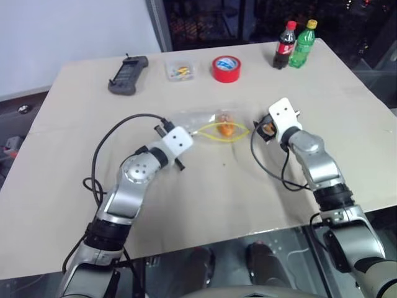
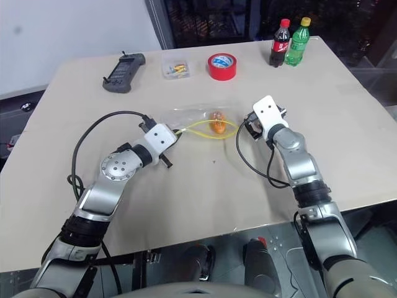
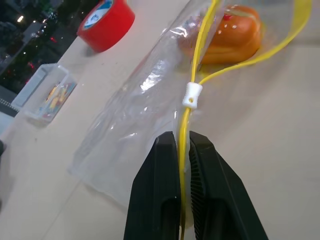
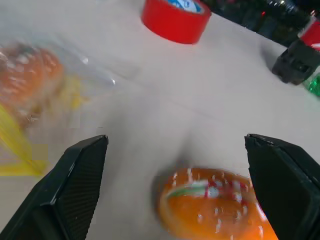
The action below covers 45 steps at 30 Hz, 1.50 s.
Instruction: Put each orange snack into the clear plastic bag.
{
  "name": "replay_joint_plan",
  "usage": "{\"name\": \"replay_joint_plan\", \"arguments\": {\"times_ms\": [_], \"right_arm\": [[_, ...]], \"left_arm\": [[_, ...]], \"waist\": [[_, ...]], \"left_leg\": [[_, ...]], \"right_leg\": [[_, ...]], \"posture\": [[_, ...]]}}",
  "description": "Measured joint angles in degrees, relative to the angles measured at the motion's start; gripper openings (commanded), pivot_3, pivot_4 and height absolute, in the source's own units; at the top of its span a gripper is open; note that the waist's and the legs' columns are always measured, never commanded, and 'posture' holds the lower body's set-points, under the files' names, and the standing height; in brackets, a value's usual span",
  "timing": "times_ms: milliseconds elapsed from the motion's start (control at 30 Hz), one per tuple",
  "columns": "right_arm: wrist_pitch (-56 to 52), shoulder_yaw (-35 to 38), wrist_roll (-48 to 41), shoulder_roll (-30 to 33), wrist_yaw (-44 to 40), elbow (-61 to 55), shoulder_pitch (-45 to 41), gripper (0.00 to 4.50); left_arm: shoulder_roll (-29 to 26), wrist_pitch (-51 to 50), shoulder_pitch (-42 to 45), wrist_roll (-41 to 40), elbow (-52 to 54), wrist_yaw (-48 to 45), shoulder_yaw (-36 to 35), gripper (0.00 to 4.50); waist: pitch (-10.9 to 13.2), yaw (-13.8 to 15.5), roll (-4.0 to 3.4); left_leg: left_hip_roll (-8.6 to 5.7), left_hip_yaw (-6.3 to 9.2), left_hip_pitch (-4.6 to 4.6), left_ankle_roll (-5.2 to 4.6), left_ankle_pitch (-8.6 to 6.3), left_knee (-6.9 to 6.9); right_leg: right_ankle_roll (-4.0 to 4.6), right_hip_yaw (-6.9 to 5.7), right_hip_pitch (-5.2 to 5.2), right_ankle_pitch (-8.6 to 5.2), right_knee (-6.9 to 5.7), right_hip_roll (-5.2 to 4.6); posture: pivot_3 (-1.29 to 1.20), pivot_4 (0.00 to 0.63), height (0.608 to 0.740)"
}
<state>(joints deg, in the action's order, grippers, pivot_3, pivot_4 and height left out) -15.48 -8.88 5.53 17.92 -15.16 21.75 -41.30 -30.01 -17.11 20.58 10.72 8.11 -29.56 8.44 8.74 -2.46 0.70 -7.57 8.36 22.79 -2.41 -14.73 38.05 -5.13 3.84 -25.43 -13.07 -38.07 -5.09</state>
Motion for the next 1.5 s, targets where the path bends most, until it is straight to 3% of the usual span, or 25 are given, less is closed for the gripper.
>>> {"name": "replay_joint_plan", "arguments": {"times_ms": [133, 267, 600, 700, 933, 1133, 1233, 1500], "right_arm": [[7.10, -2.33, 6.51, 0.21, 6.82, 14.21, -7.21, 4.48], [11.30, -3.17, 9.94, 1.41, 9.25, 18.71, -7.31, 4.48], [0.75, 1.71, 8.71, 7.69, 4.42, -0.38, 6.27, 4.48], [-6.59, 8.27, 3.75, 4.98, 4.39, -6.90, 6.92, 4.48], [-11.18, 11.94, -2.96, -0.58, 4.28, -6.61, 6.66, 4.48], [-11.68, 15.13, -6.78, -0.80, 3.99, -3.37, 5.21, 1.75], [-11.64, 15.18, -7.78, -0.30, 2.72, -3.27, 5.24, 0.59], [-12.09, 11.56, -12.90, 1.91, -9.42, -15.11, 9.06, 0.59]], "left_arm": [[0.26, -0.01, 0.13, 0.44, 0.18, 0.06, 0.26, 0.32], [0.21, -0.25, -0.76, 0.65, 0.26, 0.47, 0.09, 0.32], [0.30, -0.58, -0.97, 1.07, 0.27, 0.69, 0.03, 0.32], [0.38, 0.03, 0.13, 1.05, -0.15, 0.55, 0.23, 0.32], [0.92, 0.60, 1.50, 0.98, -1.89, 0.41, 0.72, 0.32], [0.95, 0.65, 1.56, 0.77, -2.01, -0.09, 0.69, 0.32], [0.96, 0.60, 1.53, 0.41, -1.92, -0.09, 0.65, 0.32], [1.03, 0.13, 1.36, 0.24, -1.80, -0.05, 0.33, 0.32]], "waist": [[0.00, -0.05, 0.00], [0.00, 0.05, 0.00], [-0.01, -0.12, 0.00], [-0.02, -0.10, -0.01], [-0.03, 0.10, 0.00], [-0.03, 0.06, 0.00], [-0.03, -0.01, -0.01], [-0.03, -0.15, -0.01]], "left_leg": [[-0.01, -0.03, 0.00, 0.00, 0.00, 0.00], [-0.01, 0.01, 0.03, 0.00, 0.00, -0.06], [0.00, -0.04, 0.01, 0.00, 0.00, -0.02], [0.05, -0.04, -0.02, 0.00, 0.00, -0.02], [0.02, -0.04, 0.00, 0.00, 0.00, 0.00], [0.02, -0.04, 0.00, 0.00, 0.00, 0.00], [0.02, -0.04, 0.00, 0.00, 0.00, 0.00], [0.04, -0.04, 0.00, -0.01, 0.00, 0.00]], "right_leg": [[0.00, 0.02, 0.00, 0.00, 0.02, 0.01], [0.00, -0.01, -0.01, 0.00, 0.08, -0.01], [0.00, 0.06, 0.00, 0.00, 0.01, 0.00], [0.00, 0.07, 0.00, 0.00, -0.02, 0.05], [0.00, 0.06, 0.01, 0.01, 0.00, 0.01], [0.00, 0.05, 0.01, 0.01, 0.00, 0.01], [0.00, 0.05, 0.00, 0.01, -0.01, 0.01], [0.00, 0.05, -0.01, 0.01, -0.01, 0.03]], "posture": [[0.00, 0.150, 0.740], [0.00, 0.150, 0.740], [0.00, 0.150, 0.740], [0.00, 0.150, 0.740], [0.00, 0.150, 0.740], [0.00, 0.150, 0.740], [0.00, 0.150, 0.740], [0.00, 0.150, 0.740]]}}
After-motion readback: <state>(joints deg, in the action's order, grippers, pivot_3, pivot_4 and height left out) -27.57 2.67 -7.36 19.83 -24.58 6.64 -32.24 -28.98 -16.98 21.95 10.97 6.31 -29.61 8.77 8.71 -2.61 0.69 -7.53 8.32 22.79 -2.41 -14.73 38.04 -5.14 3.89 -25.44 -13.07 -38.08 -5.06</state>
